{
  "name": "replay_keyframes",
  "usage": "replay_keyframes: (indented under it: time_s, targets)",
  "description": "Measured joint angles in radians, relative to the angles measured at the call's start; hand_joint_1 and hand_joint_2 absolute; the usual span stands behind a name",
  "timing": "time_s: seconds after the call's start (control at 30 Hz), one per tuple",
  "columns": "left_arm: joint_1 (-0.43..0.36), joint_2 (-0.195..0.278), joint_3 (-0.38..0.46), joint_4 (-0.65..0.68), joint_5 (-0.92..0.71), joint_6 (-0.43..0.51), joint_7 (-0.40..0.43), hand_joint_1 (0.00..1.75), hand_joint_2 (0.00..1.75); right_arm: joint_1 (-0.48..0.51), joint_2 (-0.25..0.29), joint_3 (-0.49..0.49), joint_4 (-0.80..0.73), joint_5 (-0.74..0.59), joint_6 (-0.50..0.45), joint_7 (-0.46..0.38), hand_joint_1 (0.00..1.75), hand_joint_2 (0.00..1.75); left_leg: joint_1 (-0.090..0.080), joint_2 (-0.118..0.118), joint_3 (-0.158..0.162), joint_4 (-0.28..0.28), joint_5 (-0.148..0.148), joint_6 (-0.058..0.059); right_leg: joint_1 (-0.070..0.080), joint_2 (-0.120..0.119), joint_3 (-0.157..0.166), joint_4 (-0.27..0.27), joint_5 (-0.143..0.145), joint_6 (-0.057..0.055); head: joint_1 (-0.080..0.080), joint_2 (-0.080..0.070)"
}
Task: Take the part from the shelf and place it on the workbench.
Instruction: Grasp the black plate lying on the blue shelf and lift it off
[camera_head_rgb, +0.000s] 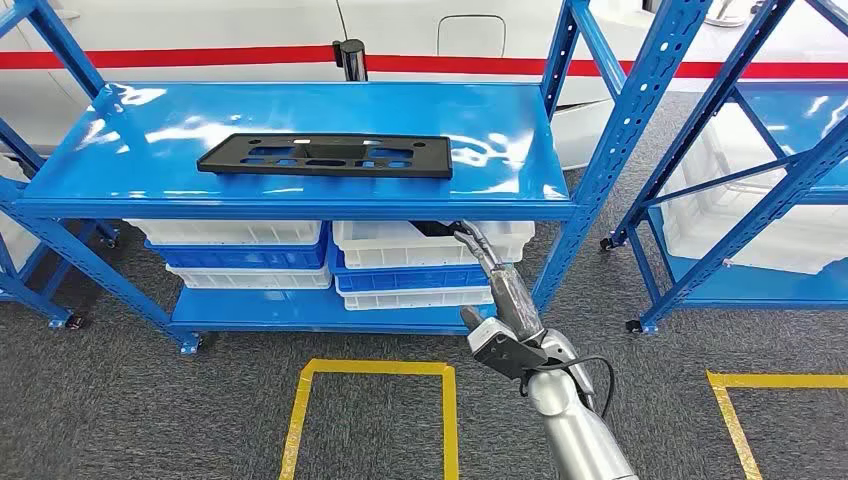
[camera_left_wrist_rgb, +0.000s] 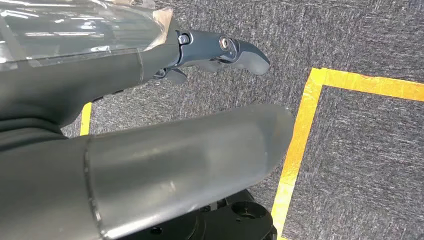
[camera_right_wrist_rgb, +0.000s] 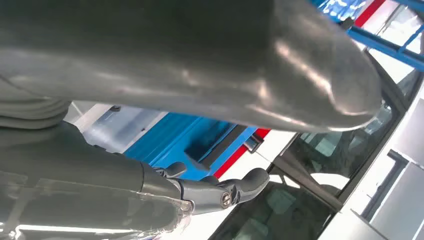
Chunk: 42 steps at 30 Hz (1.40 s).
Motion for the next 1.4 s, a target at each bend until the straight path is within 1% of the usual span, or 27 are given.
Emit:
replay_keyframes:
  time_s: [0.1, 0.27, 0.37, 0.47, 0.57, 0.7, 0.87, 1.1, 1.27, 1.4]
  targets:
    - [0.0, 0.0, 0.0, 0.0, -0.004, -0.003, -0.003, 0.0, 0.0, 0.0, -0.006, 0.018, -0.002, 0.027, -0.017, 0.007, 0.0, 0.0, 0.0, 0.0, 0.0, 0.0, 0.0, 0.0, 0.0, 0.0, 0.0, 0.0, 0.0, 0.0, 0.0, 0.0]
    - [0.0, 0.003, 0.0, 0.0, -0.019, -0.006, -0.013, 0.0, 0.0, -0.019, -0.023, 0.101, 0.0, 0.176, -0.11, 0.059, 0.0, 0.0, 0.0, 0.0, 0.0, 0.0, 0.0, 0.0, 0.0, 0.0, 0.0, 0.0, 0.0, 0.0, 0.0, 0.0]
    - [0.0, 0.004, 0.0, 0.0, -0.026, -0.007, -0.016, 0.0, 0.0, -0.06, -0.029, 0.163, 0.008, 0.242, -0.134, 0.107, 0.0, 0.0, 0.0, 0.0, 0.0, 0.0, 0.0, 0.0, 0.0, 0.0, 0.0, 0.0, 0.0, 0.0, 0.0, 0.0]
    - [-0.001, 0.004, 0.0, 0.0, -0.034, -0.009, -0.016, 0.0, 0.0, -0.11, -0.03, 0.221, 0.022, 0.289, -0.136, 0.152, 0.0, 0.0, 0.0, 0.0, 0.0, 0.0, 0.001, -0.001, 0.0, 0.0, 0.0, 0.0, 0.0, 0.0, 0.0, 0.0]
    - [-0.002, 0.004, 0.0, 0.0, -0.038, -0.011, -0.016, 0.0, 0.0, -0.148, -0.029, 0.267, 0.036, 0.315, -0.136, 0.173, 0.0, 0.0, 0.0, 0.0, 0.0, 0.0, 0.001, -0.001, 0.0, 0.0, 0.0, 0.0, 0.0, 0.0, 0.0, 0.0]
    - [-0.002, 0.004, 0.0, 0.0, -0.038, -0.011, -0.016, 0.0, 0.0, -0.17, -0.029, 0.297, 0.048, 0.325, -0.139, 0.179, 0.0, 1.75, 0.0, 0.0, 0.0, 0.0, 0.001, -0.001, 0.0, 0.0, 0.0, 0.0, 0.0, 0.0, 0.0, 0.0]
    - [-0.002, 0.004, 0.0, 0.0, -0.047, -0.014, -0.016, 0.0, 0.0, -0.199, -0.03, 0.335, 0.066, 0.413, -0.169, 0.22, 0.0, 1.75, 0.0, 0.0, -0.001, 0.0, 0.001, -0.001, 0.0, 0.0, 0.0, 0.0, 0.0, 0.0, 0.0, 0.0]
    - [-0.004, 0.004, 0.0, 0.0, -0.071, -0.021, -0.026, 0.0, 0.0, -0.298, -0.02, 0.436, 0.118, 0.59, -0.223, 0.322, 0.0, 1.75, 0.0, 0.0, -0.001, 0.0, 0.001, -0.001, 0.0, 0.0, 0.0, 0.001, 0.0, 0.0, 0.0, 0.0]
    - [-0.008, 0.004, 0.0, 0.0, -0.083, -0.023, -0.033, 0.0, 0.0, -0.388, 0.001, 0.509, 0.189, 0.676, -0.239, 0.403, 0.0, 1.75, 0.001, 0.0, -0.001, 0.0, 0.001, -0.001, 0.0, 0.0, 0.0, 0.001, 0.0, 0.0, 0.0, 0.0]
    - [-0.012, 0.004, 0.0, 0.0, -0.091, -0.023, -0.025, 0.0, 0.0, -0.445, 0.031, 0.545, 0.276, 0.705, -0.232, 0.45, 0.0, 1.75, 0.001, 0.0, -0.001, 0.0, 0.001, -0.001, 0.0, 0.0, 0.0, 0.001, 0.0, 0.0, 0.0, 0.0]
